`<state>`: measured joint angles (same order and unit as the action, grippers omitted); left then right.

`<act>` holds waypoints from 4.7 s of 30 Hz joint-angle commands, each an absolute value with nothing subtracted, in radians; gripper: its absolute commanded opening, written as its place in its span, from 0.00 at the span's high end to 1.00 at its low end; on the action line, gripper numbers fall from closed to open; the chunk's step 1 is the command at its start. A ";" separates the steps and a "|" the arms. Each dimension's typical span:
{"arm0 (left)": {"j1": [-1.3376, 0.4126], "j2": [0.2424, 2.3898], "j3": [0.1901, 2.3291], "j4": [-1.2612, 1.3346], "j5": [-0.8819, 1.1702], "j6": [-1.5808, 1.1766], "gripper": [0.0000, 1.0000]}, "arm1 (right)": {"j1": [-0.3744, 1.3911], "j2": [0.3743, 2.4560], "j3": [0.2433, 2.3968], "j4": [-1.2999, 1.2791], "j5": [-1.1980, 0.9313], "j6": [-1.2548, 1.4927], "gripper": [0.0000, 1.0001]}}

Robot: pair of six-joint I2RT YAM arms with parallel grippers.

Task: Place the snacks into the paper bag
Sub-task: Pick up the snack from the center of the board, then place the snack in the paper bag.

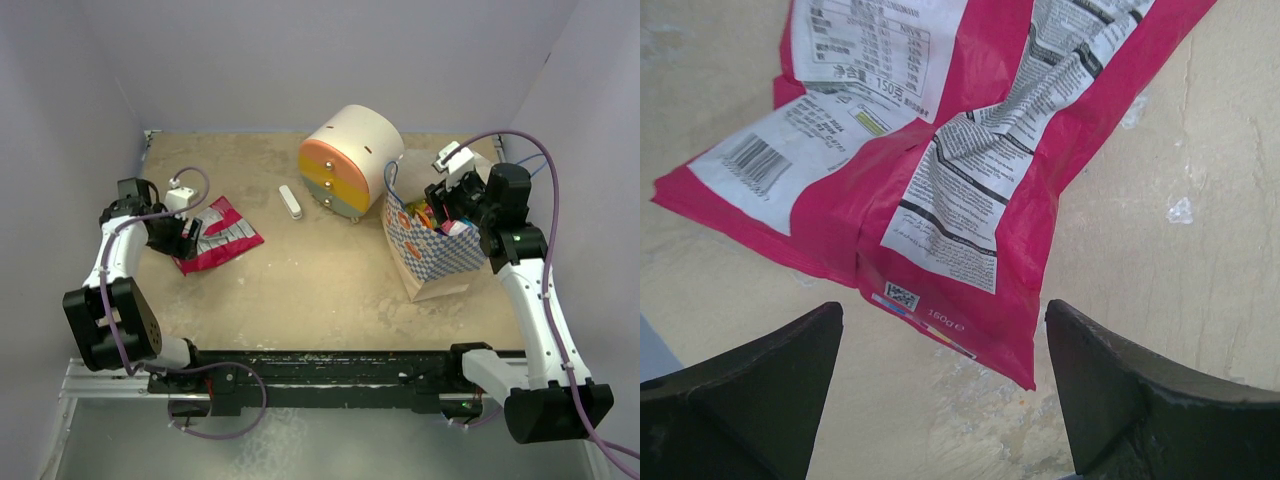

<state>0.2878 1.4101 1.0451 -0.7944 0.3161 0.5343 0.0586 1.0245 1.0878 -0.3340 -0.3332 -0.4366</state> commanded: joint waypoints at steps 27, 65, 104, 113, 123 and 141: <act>0.224 1.464 1.094 -0.824 0.374 0.591 0.90 | 0.057 1.016 1.077 -0.283 -0.375 -0.432 0.35; -0.286 1.309 1.634 -0.844 0.822 0.595 1.00 | 0.419 1.400 1.649 -0.277 -0.905 -0.286 0.25; -0.272 1.194 1.481 -0.378 0.935 -0.154 0.85 | 0.618 1.448 1.571 -0.296 -0.689 -0.376 0.99; -0.147 1.125 1.481 -0.401 0.982 -0.069 0.33 | 0.617 1.410 1.610 -0.308 -0.736 -0.340 1.00; -0.057 1.071 1.502 -0.535 0.884 0.096 0.11 | 0.537 1.333 1.793 -0.377 -0.867 -0.281 1.00; -0.052 1.074 1.510 -0.573 0.771 0.167 0.02 | 0.248 1.144 1.922 -0.476 -0.350 -0.256 1.00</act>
